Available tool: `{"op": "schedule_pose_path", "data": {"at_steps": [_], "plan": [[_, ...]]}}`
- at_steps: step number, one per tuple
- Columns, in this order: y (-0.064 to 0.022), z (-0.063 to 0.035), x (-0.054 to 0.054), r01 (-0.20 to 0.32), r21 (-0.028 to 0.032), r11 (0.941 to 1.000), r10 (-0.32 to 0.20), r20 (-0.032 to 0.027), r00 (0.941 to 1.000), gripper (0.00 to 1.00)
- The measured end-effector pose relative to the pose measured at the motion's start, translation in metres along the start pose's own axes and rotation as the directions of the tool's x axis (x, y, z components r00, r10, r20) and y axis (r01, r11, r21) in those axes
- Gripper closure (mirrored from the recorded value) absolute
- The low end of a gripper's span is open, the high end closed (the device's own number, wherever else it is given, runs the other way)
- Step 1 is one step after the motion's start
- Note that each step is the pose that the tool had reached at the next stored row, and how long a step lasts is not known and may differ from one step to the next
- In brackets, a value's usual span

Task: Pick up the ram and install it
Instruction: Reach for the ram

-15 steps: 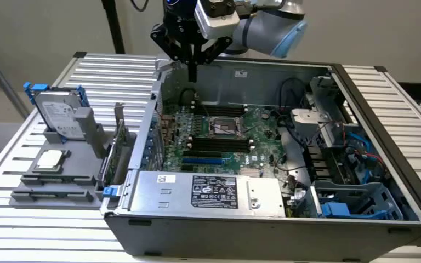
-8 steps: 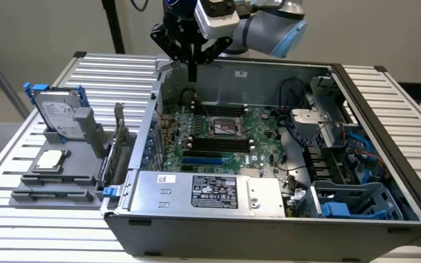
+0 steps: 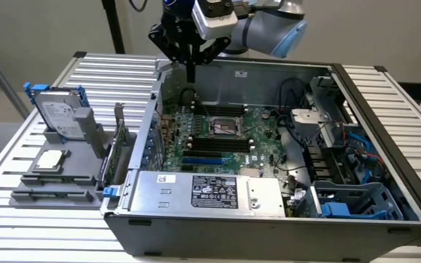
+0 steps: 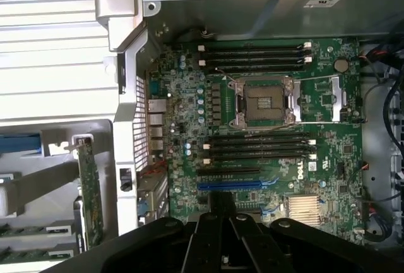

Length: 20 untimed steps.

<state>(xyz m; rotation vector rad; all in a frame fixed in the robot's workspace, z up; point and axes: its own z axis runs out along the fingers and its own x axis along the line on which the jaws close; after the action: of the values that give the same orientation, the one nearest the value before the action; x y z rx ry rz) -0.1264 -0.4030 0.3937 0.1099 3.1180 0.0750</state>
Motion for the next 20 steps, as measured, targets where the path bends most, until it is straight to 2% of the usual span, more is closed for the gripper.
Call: {"op": "schedule_pose_path", "data": {"at_steps": [20], "plan": [[-0.0423, -0.0031, 0.063, 0.000, 0.0000, 1.0000, 0.000, -0.0001, 1.0000, 0.89]]}}
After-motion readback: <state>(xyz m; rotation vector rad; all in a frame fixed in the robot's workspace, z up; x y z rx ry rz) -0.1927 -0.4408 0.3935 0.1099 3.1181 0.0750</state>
